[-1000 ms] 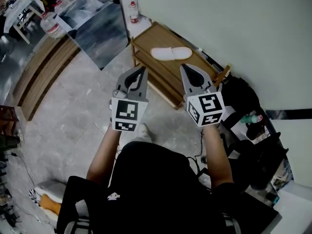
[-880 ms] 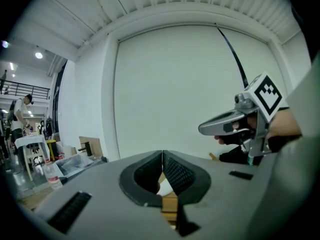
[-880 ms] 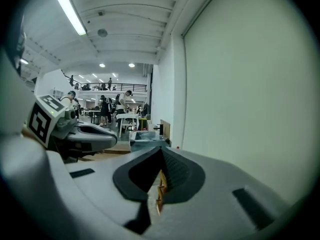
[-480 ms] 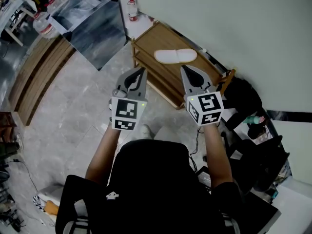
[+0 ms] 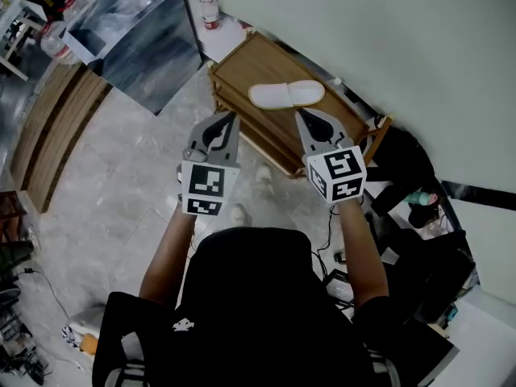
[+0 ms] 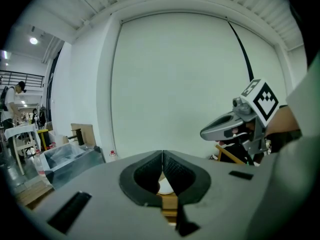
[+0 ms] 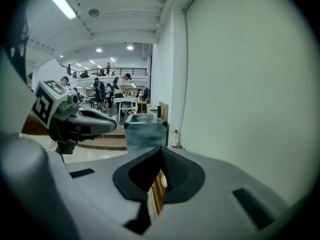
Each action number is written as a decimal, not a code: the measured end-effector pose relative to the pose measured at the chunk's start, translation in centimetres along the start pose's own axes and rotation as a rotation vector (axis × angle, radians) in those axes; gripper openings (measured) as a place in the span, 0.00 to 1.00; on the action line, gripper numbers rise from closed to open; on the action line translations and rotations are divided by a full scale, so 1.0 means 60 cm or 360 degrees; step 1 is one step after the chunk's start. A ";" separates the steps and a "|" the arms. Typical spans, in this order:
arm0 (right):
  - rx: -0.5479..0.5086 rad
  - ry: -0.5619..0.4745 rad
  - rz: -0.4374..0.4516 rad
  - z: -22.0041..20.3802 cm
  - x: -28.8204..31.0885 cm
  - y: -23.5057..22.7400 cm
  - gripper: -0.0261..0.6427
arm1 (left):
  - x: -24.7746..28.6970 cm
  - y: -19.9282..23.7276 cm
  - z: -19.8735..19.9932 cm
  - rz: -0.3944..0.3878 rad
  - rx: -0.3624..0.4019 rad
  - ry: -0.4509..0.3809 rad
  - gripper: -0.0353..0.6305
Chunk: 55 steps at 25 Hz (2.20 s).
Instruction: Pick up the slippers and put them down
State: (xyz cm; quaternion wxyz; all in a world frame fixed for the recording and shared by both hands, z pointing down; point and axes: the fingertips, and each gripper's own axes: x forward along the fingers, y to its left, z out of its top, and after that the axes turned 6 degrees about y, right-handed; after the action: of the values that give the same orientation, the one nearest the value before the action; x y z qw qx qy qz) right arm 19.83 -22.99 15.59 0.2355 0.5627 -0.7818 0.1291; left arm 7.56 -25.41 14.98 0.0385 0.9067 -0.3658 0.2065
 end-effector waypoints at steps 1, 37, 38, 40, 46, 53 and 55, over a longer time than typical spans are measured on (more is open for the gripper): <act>-0.0002 0.0023 0.0016 -0.006 0.013 -0.011 0.03 | 0.016 0.002 -0.001 -0.0001 0.0001 0.0012 0.06; -0.0615 0.0912 0.0342 -0.312 0.345 -0.225 0.22 | 0.338 -0.012 -0.159 -0.0053 -0.0073 0.0437 0.06; -0.0646 0.0930 0.0341 -0.320 0.355 -0.231 0.22 | 0.342 -0.011 -0.164 -0.0049 -0.0068 0.0448 0.06; -0.0715 0.0963 0.0342 -0.337 0.375 -0.240 0.23 | 0.347 -0.008 -0.173 -0.0042 -0.0071 0.0470 0.06; -0.0956 0.1052 0.0361 -0.384 0.422 -0.250 0.25 | 0.353 -0.010 -0.201 -0.0039 -0.0106 0.0526 0.06; -0.1088 0.1104 0.0417 -0.428 0.454 -0.248 0.27 | 0.364 -0.008 -0.226 -0.0026 -0.0122 0.0592 0.06; -0.1118 0.1112 0.0424 -0.436 0.460 -0.249 0.27 | 0.367 -0.007 -0.229 -0.0022 -0.0127 0.0593 0.06</act>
State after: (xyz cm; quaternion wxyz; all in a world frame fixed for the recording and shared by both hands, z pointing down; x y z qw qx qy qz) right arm 32.68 -38.39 51.21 0.6391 0.2682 -0.7177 0.0678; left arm 17.32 -36.32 36.39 0.1430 0.8531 -0.3539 0.3558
